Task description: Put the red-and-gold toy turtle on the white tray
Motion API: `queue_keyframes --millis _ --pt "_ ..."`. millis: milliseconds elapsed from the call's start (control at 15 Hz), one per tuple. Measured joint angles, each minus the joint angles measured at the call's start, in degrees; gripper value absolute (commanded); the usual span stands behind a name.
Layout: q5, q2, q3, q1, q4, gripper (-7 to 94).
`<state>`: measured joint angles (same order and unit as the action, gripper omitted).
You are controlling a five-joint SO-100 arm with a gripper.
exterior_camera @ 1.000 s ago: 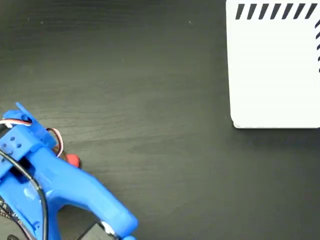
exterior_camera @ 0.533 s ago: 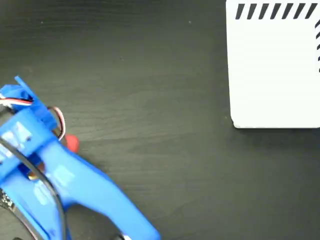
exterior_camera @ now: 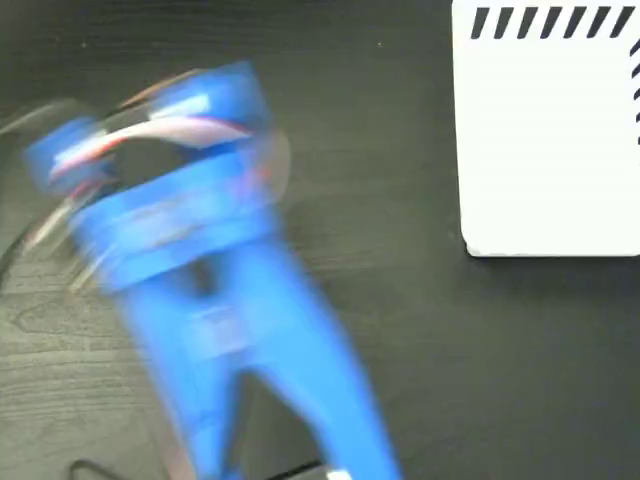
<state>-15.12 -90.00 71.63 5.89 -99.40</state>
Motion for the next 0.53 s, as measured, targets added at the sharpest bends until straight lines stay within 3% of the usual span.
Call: queue_keyframes --millis 200,533 --pt "2.81 4.31 -8.44 -16.88 -0.35 0" --pt "6.59 9.84 -15.38 -36.91 -0.09 0"
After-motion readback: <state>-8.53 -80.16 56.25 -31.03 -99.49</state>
